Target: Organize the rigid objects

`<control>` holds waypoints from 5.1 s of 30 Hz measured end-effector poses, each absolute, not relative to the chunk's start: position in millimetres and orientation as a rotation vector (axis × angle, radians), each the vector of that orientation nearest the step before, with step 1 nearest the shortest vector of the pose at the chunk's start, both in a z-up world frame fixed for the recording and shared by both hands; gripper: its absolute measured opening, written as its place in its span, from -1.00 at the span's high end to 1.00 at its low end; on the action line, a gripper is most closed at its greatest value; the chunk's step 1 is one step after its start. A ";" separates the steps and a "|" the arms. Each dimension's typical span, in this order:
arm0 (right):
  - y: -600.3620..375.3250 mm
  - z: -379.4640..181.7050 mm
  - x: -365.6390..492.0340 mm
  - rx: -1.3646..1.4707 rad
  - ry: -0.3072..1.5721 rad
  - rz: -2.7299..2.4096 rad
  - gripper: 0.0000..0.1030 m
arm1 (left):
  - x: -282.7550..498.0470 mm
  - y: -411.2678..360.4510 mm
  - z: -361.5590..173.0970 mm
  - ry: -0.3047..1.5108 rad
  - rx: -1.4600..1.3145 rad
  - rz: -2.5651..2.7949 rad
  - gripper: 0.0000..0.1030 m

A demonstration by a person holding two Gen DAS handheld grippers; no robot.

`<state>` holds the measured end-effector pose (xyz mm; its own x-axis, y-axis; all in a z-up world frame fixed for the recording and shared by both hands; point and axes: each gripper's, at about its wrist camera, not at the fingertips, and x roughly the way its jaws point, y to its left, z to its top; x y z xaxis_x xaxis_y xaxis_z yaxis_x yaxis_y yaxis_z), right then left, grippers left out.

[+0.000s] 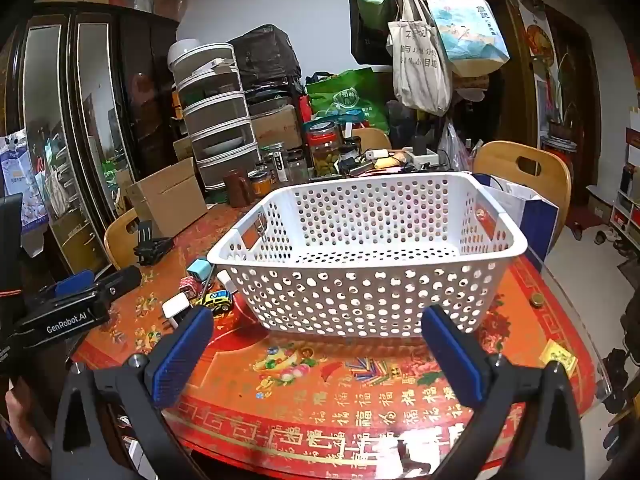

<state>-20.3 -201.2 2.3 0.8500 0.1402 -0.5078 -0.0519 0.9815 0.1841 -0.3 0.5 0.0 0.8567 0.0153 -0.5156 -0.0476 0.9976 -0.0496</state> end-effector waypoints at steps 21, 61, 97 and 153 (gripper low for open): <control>-202.3 2.2 -23.4 0.162 0.535 0.103 -1.00 | 0.7 -1.7 -2.4 0.562 -0.050 0.019 -1.00; -202.2 0.8 -20.3 0.158 0.544 0.102 -1.00 | 0.8 -2.0 -4.2 0.570 -0.050 0.029 -1.00; -332.1 24.9 37.6 0.204 0.551 -0.173 -1.00 | 49.0 36.1 -46.4 0.660 0.091 0.077 -1.00; -356.1 -38.8 135.0 0.243 0.813 -0.180 0.70 | 117.2 42.0 -102.1 0.795 0.181 0.200 0.02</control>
<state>135.0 -356.1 -38.8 0.6744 -0.0653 -0.7355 0.2508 0.9571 0.1451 117.2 42.0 -102.1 0.6833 0.2447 -0.6879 -0.1093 0.9658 0.2350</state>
